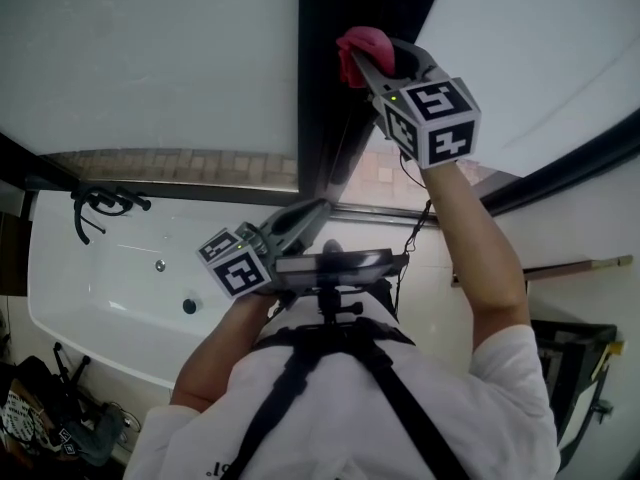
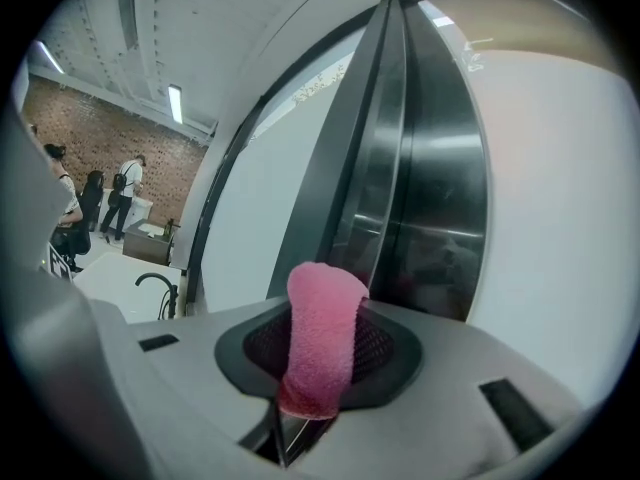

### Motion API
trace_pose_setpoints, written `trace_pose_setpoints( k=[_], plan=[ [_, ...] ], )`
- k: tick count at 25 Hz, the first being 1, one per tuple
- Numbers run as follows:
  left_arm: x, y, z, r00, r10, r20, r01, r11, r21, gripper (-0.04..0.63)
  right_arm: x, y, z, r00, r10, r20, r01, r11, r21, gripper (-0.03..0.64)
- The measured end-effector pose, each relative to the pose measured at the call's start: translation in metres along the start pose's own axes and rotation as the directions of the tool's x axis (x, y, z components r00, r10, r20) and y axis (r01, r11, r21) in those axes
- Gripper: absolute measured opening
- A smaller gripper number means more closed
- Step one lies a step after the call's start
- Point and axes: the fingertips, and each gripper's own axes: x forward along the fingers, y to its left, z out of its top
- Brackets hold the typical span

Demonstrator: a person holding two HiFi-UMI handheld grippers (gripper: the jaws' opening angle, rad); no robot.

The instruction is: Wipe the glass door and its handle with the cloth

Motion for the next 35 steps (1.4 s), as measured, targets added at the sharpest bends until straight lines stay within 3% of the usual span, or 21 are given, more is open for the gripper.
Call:
trace_pose_setpoints(
  k=[6,16,24,30,35],
  plan=[
    [0.004,-0.003,0.003,1.000,-0.001,0.006,0.001,1.000,0.010,-0.008,-0.020,-0.015,0.027,0.992,-0.054,0.116,0.056,0.998,-0.012,0.101],
    [0.007,-0.006,-0.001,1.000,0.000,-0.011,0.000,1.000,0.021,-0.008,-0.054,-0.016,0.034,0.982,-0.082,0.173,0.083,0.997,-0.002,0.103],
    [0.010,-0.005,-0.007,0.999,-0.014,-0.039,0.015,1.000,0.016,-0.008,-0.076,-0.013,0.005,0.979,-0.126,0.158,0.110,0.989,0.101,0.109],
    [0.015,-0.009,-0.008,0.998,-0.020,-0.067,0.024,0.998,0.050,-0.008,-0.087,-0.007,-0.035,0.987,-0.129,0.092,0.106,0.971,0.214,0.109],
    [0.014,-0.006,-0.009,0.998,-0.010,-0.059,0.012,1.000,0.029,-0.008,-0.098,-0.002,-0.064,0.988,-0.141,0.057,0.120,0.955,0.272,0.108]
  ],
)
